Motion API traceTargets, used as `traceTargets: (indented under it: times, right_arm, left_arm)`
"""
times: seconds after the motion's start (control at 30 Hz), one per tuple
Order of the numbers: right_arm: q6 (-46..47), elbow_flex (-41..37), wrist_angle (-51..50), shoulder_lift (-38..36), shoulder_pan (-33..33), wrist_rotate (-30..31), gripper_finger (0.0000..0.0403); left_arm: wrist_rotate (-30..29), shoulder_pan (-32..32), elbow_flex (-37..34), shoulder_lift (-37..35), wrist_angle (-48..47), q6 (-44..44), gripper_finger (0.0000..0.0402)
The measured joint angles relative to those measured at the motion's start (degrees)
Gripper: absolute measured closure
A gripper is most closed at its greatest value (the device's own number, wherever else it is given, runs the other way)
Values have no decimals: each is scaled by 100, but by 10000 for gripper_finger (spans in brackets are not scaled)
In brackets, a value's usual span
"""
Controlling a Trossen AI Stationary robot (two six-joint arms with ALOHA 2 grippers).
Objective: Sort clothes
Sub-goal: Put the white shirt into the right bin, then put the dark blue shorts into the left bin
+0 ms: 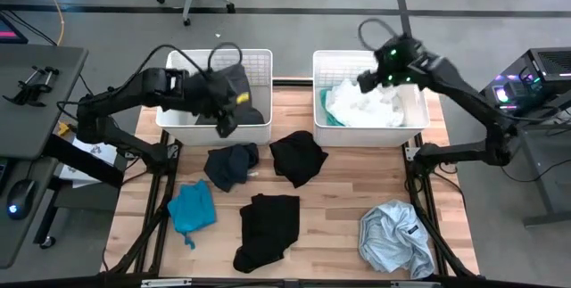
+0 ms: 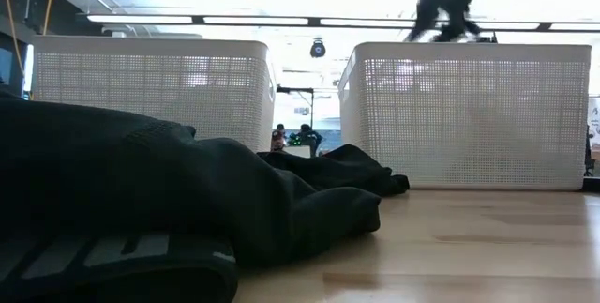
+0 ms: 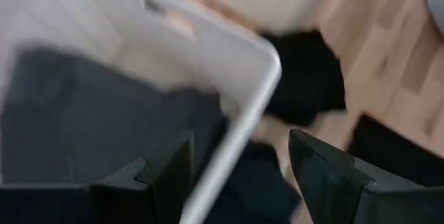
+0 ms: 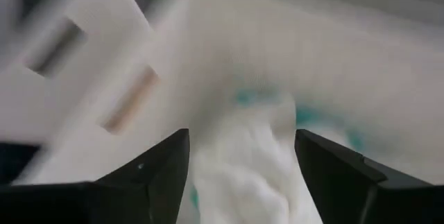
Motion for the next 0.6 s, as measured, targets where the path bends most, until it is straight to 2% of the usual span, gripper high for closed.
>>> traceTargets:
  times: [0.17, 0.37, 0.47, 0.6]
  right_arm:
    - [-292, 841, 556, -185, 761, 666, 154]
    - [-700, 980, 1180, -333, 1494, 829, 154]
    - [-820, 980, 1178, -332, 1724, 830, 154]
    - [-994, 973, 1132, -324, 1934, 834, 154]
  left_arm:
    - [-22, -1121, -741, 0, 22, -1256, 179]
    - [-302, -2512, -2165, 26, 1024, -1891, 179]
    - [-699, -2900, -2835, 19, 1459, -3046, 179]
    - [-1179, -3137, -3712, 19, 1785, -5225, 179]
